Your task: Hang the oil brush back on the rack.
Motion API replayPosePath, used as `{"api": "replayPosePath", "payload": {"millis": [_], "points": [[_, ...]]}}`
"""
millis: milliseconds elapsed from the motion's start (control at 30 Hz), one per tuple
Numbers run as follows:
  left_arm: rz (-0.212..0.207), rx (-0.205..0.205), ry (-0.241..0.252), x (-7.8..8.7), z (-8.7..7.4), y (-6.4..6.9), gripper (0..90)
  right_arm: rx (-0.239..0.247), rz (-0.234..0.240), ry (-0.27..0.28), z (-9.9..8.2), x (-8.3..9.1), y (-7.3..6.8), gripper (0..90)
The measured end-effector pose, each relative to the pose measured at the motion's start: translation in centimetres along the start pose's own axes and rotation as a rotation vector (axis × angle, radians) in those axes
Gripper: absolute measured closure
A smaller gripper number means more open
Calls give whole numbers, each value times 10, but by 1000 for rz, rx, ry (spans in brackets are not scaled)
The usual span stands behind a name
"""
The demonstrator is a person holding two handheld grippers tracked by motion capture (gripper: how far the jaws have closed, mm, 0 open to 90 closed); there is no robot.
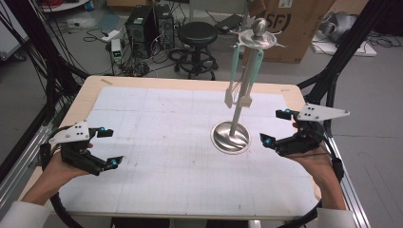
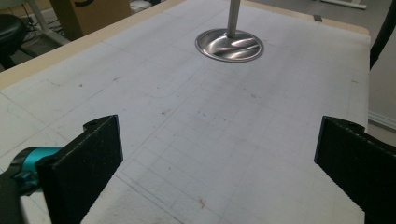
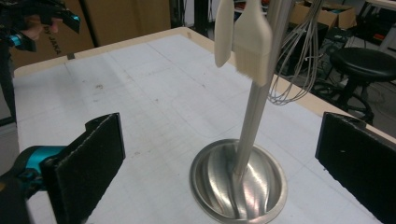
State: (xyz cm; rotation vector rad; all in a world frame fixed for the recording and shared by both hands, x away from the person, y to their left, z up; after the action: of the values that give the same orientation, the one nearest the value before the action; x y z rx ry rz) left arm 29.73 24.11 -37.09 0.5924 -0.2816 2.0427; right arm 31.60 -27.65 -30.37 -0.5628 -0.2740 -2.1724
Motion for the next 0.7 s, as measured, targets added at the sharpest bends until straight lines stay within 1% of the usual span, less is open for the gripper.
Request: {"api": "replayPosePath", "payload": {"millis": [33, 100, 167, 200, 267, 333, 367, 433, 467, 533, 567, 633, 667, 700], "points": [[3, -1, 2, 0, -2, 1, 16, -1, 6, 10, -4, -1, -1, 5], [-4, -3, 15, -1, -4, 2, 17, -7, 12, 36, -13, -4, -2, 5], [-3, -5, 21, -2, -6, 3, 16, -11, 13, 40, -20, -7, -2, 5], [3, -7, 23, -2, -7, 3, 16, -18, 9, 37, -24, -8, -3, 5], [3, -10, 23, -3, -9, 4, 16, -19, 2, 45, -31, -11, -4, 5], [0, -16, 21, -4, -12, 4, 16, -20, -4, 41, -37, -13, -5, 5], [3, -17, 19, -4, -13, 5, 16, -12, -13, 42, -40, -15, -5, 5], [-10, -23, 14, -5, -17, 7, 16, -8, -29, 34, -46, -17, -5, 5], [-9, -28, 15, -5, -18, 8, 16, -12, -28, 27, -50, -19, -6, 5], [-4, -37, 32, -5, -22, 9, 16, -12, -31, 31, -57, -22, -7, 5], [-1, -33, 40, -5, -24, 9, 16, -15, -42, 25, -62, -24, -7, 5], [13, -17, 50, -5, -29, 8, 16, -28, -46, 26, -69, -26, -7, 5], [15, -12, 52, -6, -32, 7, 16, -31, -42, 33, -72, -27, -7, 5], [18, -7, 55, -6, -34, 6, 16, -36, -29, 27, -75, -29, -7, 5]]}}
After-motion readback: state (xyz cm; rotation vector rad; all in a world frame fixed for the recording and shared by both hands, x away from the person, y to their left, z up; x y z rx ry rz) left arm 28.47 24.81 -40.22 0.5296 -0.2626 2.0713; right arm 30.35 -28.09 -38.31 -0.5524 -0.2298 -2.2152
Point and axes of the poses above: each handheld gripper's, and its own axes: x roughly backward along the jaws, z roughly out of its top, y roughly to its right, the point moved 4 cm from there along -x, roughly forward along the jaws, and after that the axes turned 7 degrees about -y, right-handed, at the moved point
